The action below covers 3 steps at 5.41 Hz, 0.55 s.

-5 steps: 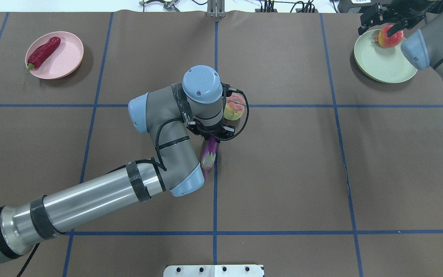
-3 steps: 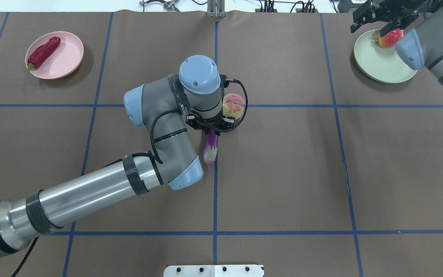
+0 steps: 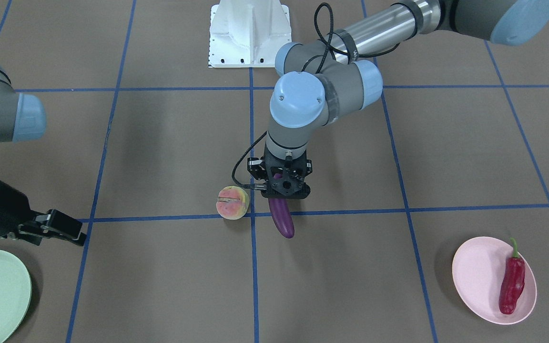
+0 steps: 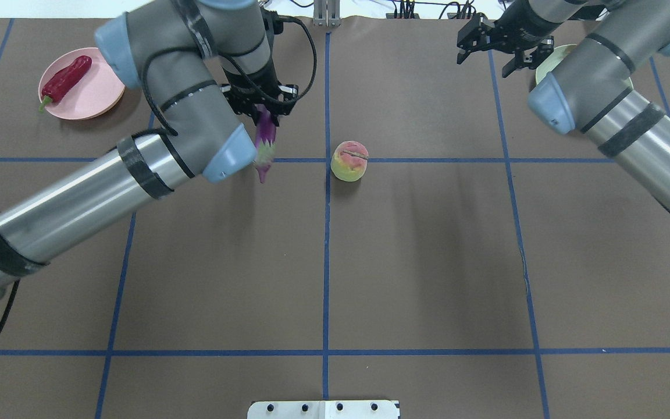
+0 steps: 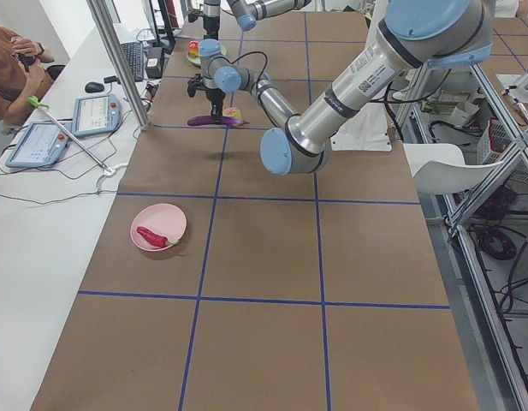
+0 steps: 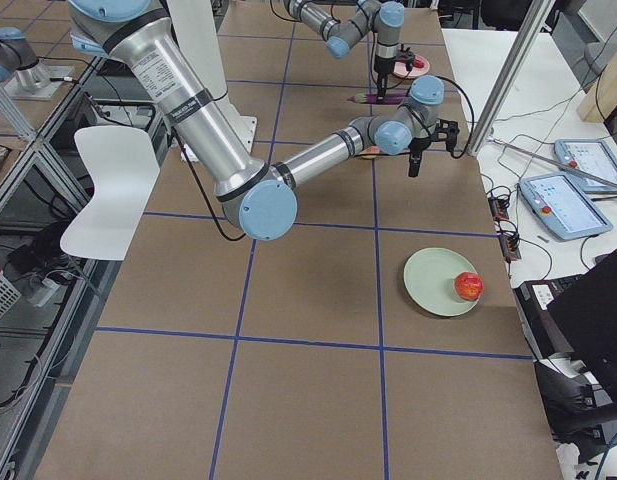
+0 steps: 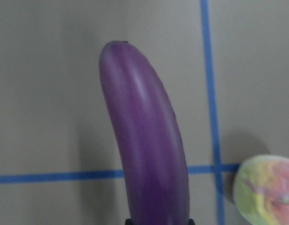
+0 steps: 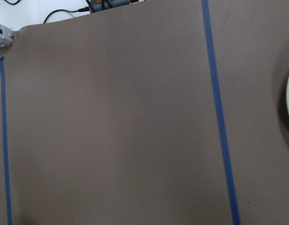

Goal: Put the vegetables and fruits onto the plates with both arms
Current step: 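Carry eggplant toward pink plate while right gripper moves to the peach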

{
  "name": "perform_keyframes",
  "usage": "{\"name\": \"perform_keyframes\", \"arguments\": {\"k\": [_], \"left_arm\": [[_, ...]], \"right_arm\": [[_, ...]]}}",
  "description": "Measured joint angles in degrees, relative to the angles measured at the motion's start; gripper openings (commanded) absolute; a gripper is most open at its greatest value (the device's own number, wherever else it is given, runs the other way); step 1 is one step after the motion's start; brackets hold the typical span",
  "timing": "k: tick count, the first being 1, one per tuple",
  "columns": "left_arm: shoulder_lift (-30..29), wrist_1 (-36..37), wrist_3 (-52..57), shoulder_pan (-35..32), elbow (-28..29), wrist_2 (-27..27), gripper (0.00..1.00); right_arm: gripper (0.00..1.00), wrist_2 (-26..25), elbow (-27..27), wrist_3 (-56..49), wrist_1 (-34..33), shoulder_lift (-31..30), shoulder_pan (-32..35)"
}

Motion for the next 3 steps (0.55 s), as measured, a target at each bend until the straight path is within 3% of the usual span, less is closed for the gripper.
{"name": "perform_keyframes", "arguments": {"k": [3], "left_arm": [[2.6, 4.0, 18.4, -14.9, 7.1, -0.2, 0.0]], "right_arm": [[0.99, -9.5, -7.0, 12.4, -0.1, 10.2, -11.1]]}}
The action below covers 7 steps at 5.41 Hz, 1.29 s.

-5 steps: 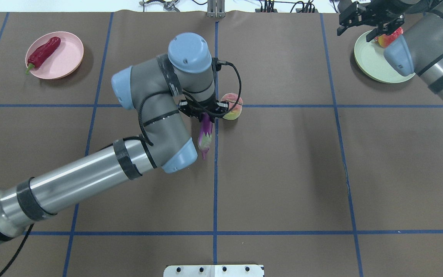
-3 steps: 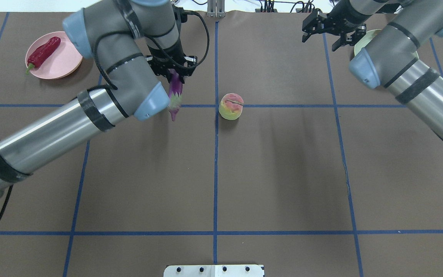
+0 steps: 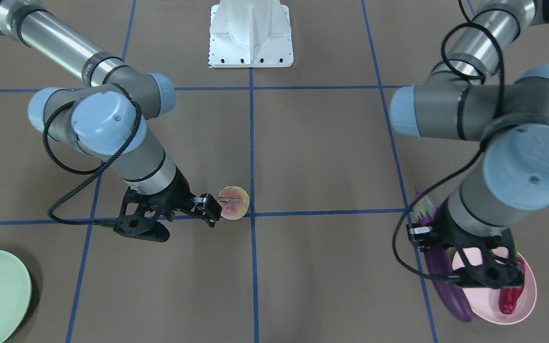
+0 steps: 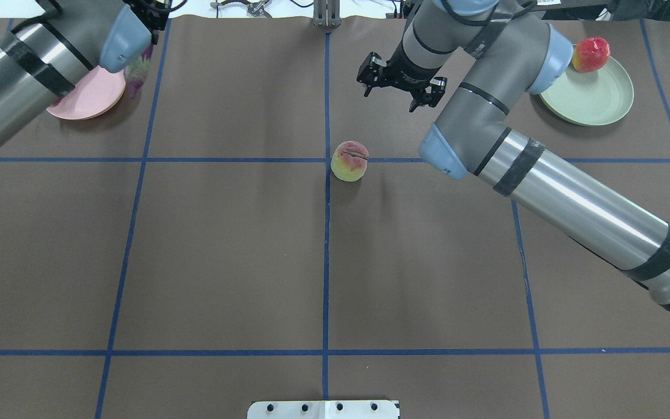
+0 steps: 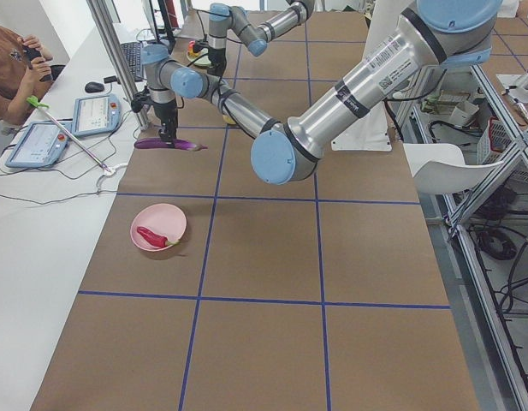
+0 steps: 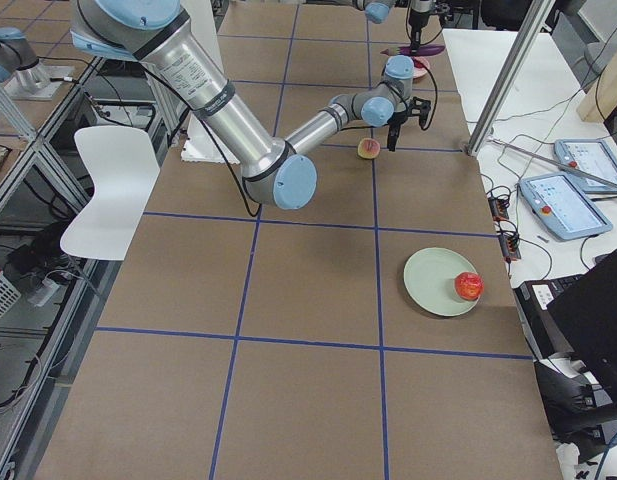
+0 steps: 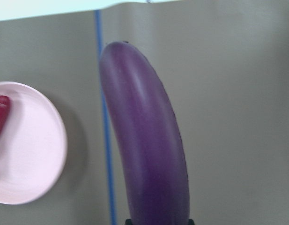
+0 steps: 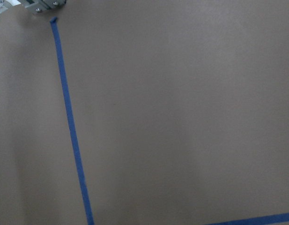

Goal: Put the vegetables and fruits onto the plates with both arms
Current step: 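Carry eggplant toward pink plate while right gripper moves to the peach, then grasp the peach with the right gripper and lift it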

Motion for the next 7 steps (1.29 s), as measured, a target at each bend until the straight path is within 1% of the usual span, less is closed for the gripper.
{"name": "perform_keyframes", "arguments": {"k": [1, 2, 4, 7], "left_arm": [[0.1, -1.7, 3.5, -2.6, 3.8, 0.3, 0.0], [0.1, -3.1, 4.9, -3.8, 5.8, 0.4, 0.0], [0.1, -3.7, 5.3, -4.6, 6.6, 0.5, 0.0], [0.1, -3.8, 6.7, -5.6, 7.2, 0.5, 0.0]], "right_arm": [[0.99, -1.0, -2.6, 1.0, 0.0, 2.1, -1.9], [0.99, -1.4, -3.7, 1.4, -0.2, 2.8, -3.5], [1.0, -2.1, -4.3, 1.4, -1.1, 2.9, -6.0], [1.0, -2.1, -4.6, 1.0, -2.3, 2.8, -7.2]]}}
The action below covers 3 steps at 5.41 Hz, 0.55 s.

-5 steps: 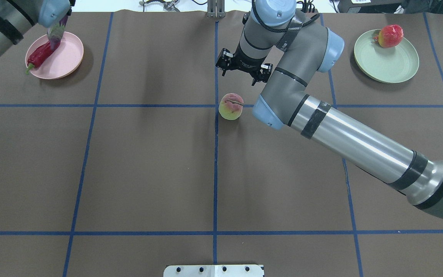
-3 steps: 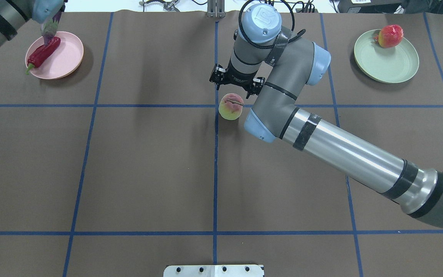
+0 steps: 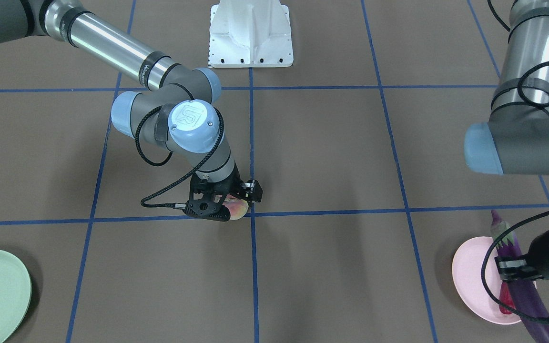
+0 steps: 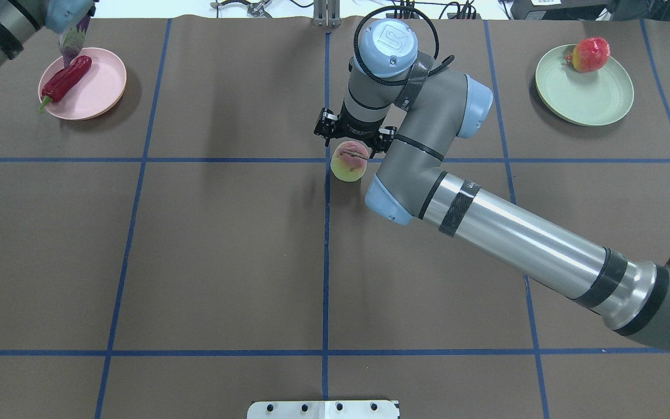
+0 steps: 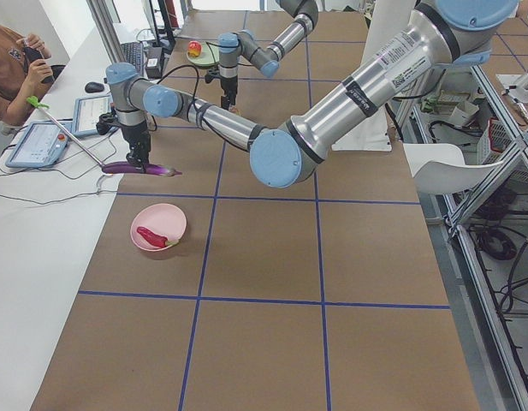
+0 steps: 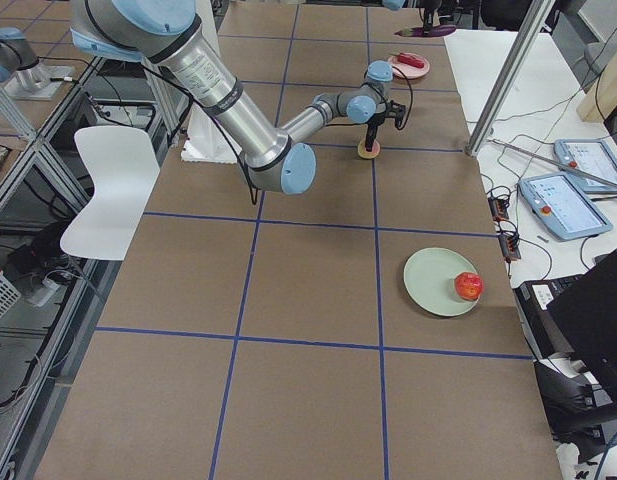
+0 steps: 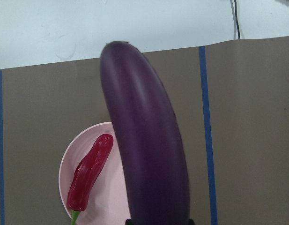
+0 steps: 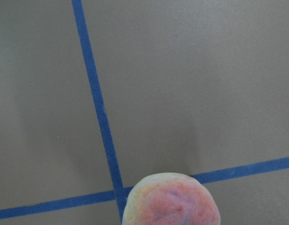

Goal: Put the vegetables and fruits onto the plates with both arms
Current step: 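Grasp the peach with the right gripper and lift it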

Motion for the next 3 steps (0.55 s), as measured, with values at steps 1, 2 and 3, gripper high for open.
{"name": "perform_keyframes", "arguments": {"k": [1, 2, 3], "left_arm": [[0.0, 0.0, 0.3, -0.3, 0.3, 0.0, 0.0], [0.0, -0.1, 0.4, -0.3, 0.5, 0.0, 0.0], [0.0, -0.1, 0.4, -0.4, 0.5, 0.0, 0.0]], "right_arm": [[1.0, 0.0, 0.0, -0.3, -0.6, -0.1, -0.1], [1.0, 0.0, -0.1, -0.4, -1.0, -0.1, -0.3], [1.0, -0.1, -0.4, -0.4, -1.1, -0.1, -0.5]]}}
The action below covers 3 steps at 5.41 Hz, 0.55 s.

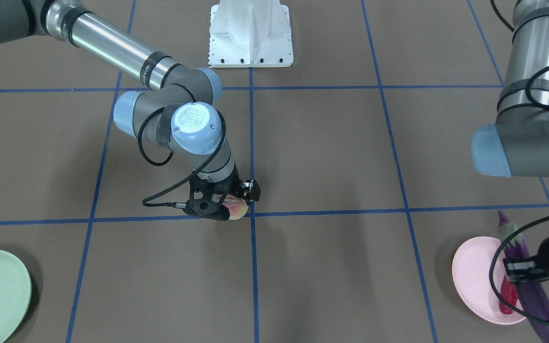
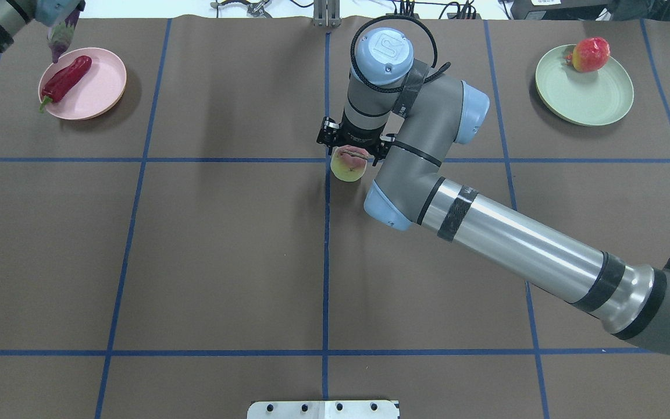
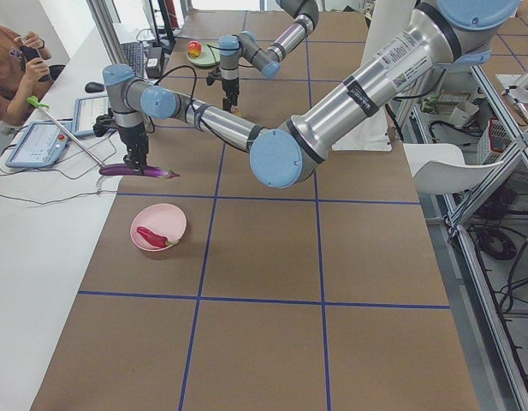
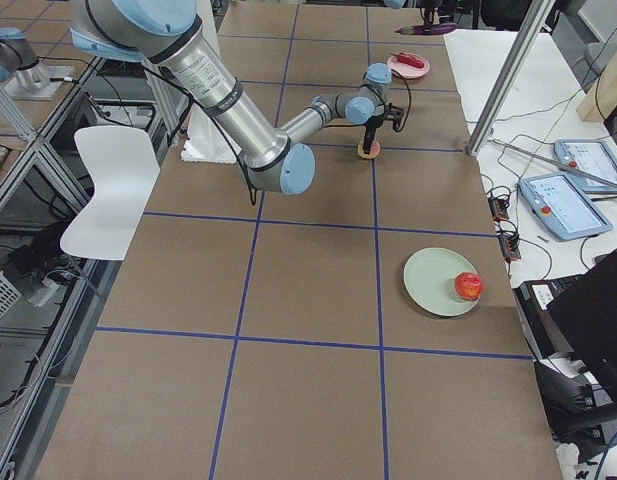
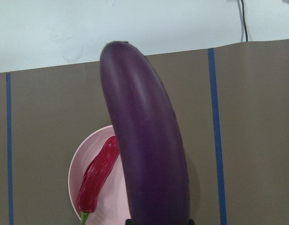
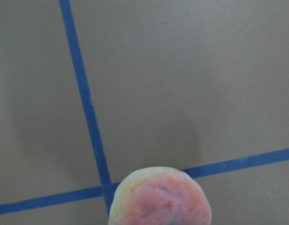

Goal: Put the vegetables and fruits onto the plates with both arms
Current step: 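Grasp the peach with the right gripper and lift it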

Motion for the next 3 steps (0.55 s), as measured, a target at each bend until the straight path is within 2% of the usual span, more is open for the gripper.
{"name": "perform_keyframes", "arguments": {"k": [2, 3], "left_arm": [[0.0, 0.0, 0.0, 0.0, 0.0, 0.0, 0.0], [0.0, 0.0, -0.1, 0.0, 0.0, 0.0, 0.0]], "right_arm": [[0.99, -0.2, -0.6, 0.0, 0.0, 0.1, -0.7], [0.6, -0.6, -0.8, -0.1, 0.1, 0.1, -0.9]]}}
